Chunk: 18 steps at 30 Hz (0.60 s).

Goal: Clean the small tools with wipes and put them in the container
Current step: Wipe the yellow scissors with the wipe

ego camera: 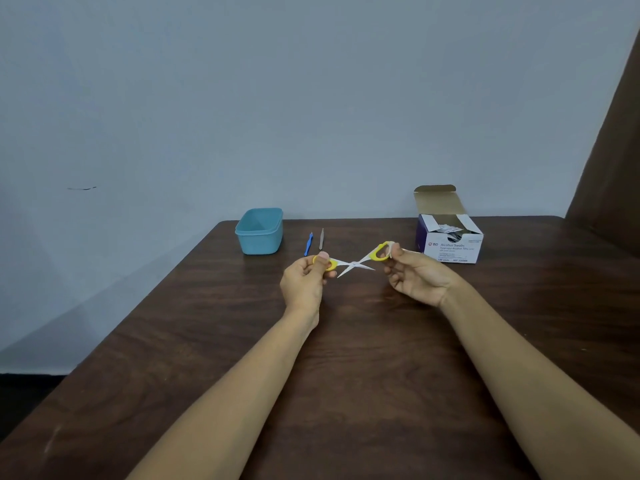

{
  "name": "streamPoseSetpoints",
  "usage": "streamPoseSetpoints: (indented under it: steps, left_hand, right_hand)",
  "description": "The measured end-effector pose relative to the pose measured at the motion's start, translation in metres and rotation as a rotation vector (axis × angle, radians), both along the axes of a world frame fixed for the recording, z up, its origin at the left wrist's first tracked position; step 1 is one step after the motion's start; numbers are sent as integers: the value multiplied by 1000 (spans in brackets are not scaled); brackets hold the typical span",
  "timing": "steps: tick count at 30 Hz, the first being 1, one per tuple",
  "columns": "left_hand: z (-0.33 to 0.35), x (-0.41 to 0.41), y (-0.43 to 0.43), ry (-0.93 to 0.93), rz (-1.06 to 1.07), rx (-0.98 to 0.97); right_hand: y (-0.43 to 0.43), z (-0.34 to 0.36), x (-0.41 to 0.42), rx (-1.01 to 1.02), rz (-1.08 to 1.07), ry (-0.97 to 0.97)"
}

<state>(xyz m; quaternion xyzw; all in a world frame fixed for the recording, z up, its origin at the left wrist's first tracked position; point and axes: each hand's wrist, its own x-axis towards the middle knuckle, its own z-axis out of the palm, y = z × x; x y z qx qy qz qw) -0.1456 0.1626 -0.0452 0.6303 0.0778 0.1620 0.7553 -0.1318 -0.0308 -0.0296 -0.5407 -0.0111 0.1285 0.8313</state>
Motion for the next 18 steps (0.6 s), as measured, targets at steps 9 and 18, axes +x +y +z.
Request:
streamPoseSetpoints:
  steps: [9,18]
  left_hand:
    - [1,-3,2,-27,6,46]
    - [3,-6,-1,-102,-75,123]
  right_hand:
    - [-23,13,-6,-292,187,3]
    - [-23,44,-5,-975,329,69]
